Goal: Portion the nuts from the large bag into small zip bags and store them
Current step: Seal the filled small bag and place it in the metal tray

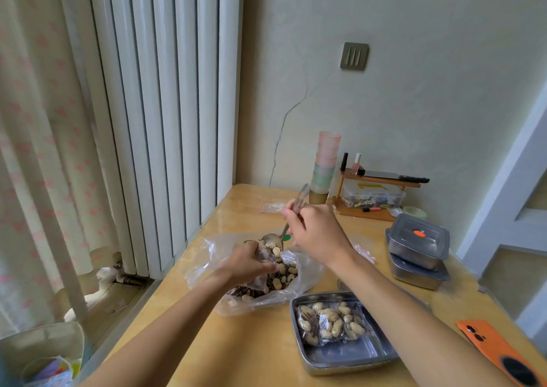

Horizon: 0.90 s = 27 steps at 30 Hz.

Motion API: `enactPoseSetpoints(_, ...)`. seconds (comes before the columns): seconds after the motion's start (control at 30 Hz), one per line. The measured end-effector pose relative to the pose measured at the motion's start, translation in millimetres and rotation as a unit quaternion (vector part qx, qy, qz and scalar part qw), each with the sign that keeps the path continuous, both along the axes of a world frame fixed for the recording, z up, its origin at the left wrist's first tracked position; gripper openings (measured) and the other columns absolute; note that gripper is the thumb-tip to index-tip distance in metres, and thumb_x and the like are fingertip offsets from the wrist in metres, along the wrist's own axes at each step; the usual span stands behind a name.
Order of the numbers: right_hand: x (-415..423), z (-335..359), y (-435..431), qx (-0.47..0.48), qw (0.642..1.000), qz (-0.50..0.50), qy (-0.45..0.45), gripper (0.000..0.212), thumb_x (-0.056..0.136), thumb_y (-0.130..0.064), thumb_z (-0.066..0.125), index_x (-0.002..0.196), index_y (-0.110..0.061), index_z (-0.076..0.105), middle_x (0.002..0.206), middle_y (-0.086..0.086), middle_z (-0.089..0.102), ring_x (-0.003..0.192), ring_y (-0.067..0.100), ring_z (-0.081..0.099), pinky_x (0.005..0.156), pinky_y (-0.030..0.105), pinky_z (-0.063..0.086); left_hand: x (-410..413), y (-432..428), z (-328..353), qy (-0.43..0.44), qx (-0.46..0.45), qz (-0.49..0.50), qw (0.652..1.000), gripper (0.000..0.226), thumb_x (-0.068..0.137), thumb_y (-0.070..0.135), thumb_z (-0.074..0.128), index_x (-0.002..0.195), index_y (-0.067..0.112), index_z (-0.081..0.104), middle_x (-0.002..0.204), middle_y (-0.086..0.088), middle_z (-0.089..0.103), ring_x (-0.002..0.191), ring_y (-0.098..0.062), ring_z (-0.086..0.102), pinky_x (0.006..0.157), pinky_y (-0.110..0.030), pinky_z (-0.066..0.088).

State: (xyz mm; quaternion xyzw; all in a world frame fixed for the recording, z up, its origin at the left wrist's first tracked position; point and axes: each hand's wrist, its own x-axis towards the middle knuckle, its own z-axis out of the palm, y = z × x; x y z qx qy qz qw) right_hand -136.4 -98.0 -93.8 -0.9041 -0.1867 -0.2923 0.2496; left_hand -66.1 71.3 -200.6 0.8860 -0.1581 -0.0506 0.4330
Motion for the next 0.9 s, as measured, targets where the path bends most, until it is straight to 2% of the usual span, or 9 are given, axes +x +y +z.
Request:
enactPoseSetpoints(0.13,0.1,0.2,6.1,-0.060,0.997,0.003,-0.041,0.023,0.106,-0.031,0.052,0.097,-0.013,0.064,0.069,0.004,0.065,0.066,0.028,0.064,0.064,0.043,0.055,-7.0,-10.4,-2.1,-0.010,-0.021,0.018,1.000,0.041,0.084,0.035,0.085,0.086,0.021,0.047,0.079,0.003,0.054,0.064,-0.006,0.050,0.047,-0.011,0.039)
enactPoseSetpoints(0.23,-1.6,-0.2,9.5,-0.073,0.995,0.004,-0.063,0.023,0.107,-0.030,0.053,0.097,-0.011,0.063,0.069,0.005,0.063,0.064,0.029,0.062,0.061,0.042,0.054,-8.6,-15.3,-2.3,-0.028,-0.046,0.037,0.998,0.040,0.085,0.037,0.083,0.086,0.022,0.045,0.079,0.004,0.052,0.065,-0.007,0.045,0.047,-0.013,0.036)
enactPoseSetpoints(0.37,-0.7,-2.9,9.7,-0.049,0.995,-0.010,-0.091,0.030,0.106,-0.034,0.047,0.097,-0.012,0.064,0.071,0.004,0.064,0.063,0.028,0.062,0.058,0.044,0.054,-9.5,-14.0,-4.3,-0.027,-0.081,0.034,0.996,0.036,0.088,0.030,0.081,0.093,0.016,0.048,0.080,0.002,0.052,0.064,-0.007,0.046,0.048,-0.011,0.038)
enactPoseSetpoints(0.53,4.8,-4.3,6.5,-0.013,0.996,-0.005,-0.089,0.026,0.106,-0.028,0.053,0.095,-0.009,0.067,0.071,0.003,0.065,0.064,0.025,0.063,0.060,0.043,0.054,-9.6,-12.0,-5.2,-0.027,-0.086,0.035,0.995,0.040,0.088,0.032,0.081,0.105,0.010,0.052,0.092,-0.004,0.058,0.072,-0.009,0.051,0.053,-0.011,0.042)
enactPoseSetpoints(0.7,5.6,-5.0,5.6,0.012,0.994,-0.013,-0.104,0.023,0.106,-0.026,0.056,0.094,-0.011,0.068,0.071,0.001,0.065,0.064,0.022,0.062,0.060,0.040,0.054,-10.2,-11.5,-7.5,-0.006,-0.120,0.018,0.993,0.041,0.091,0.027,0.079,0.114,0.009,0.050,0.093,-0.004,0.059,0.074,-0.008,0.053,0.054,-0.010,0.043)
enactPoseSetpoints(0.83,7.1,-4.9,5.4,0.000,0.997,0.010,-0.074,0.034,0.106,-0.038,0.047,0.093,-0.013,0.067,0.070,0.000,0.064,0.063,0.021,0.062,0.060,0.042,0.053,-11.1,-9.6,-6.4,-0.018,-0.113,0.035,0.993,0.037,0.090,0.025,0.080,0.104,0.012,0.049,0.083,0.001,0.051,0.067,-0.007,0.045,0.051,-0.010,0.038)
enactPoseSetpoints(0.9,7.0,-5.8,6.0,-0.006,0.997,0.004,-0.074,0.038,0.105,-0.041,0.044,0.093,-0.013,0.066,0.070,0.000,0.064,0.063,0.022,0.062,0.060,0.042,0.053,-10.3,-9.1,-7.8,-0.008,-0.120,0.028,0.992,0.039,0.089,0.024,0.081,0.109,0.011,0.049,0.090,-0.001,0.059,0.074,-0.009,0.055,0.057,-0.012,0.045)
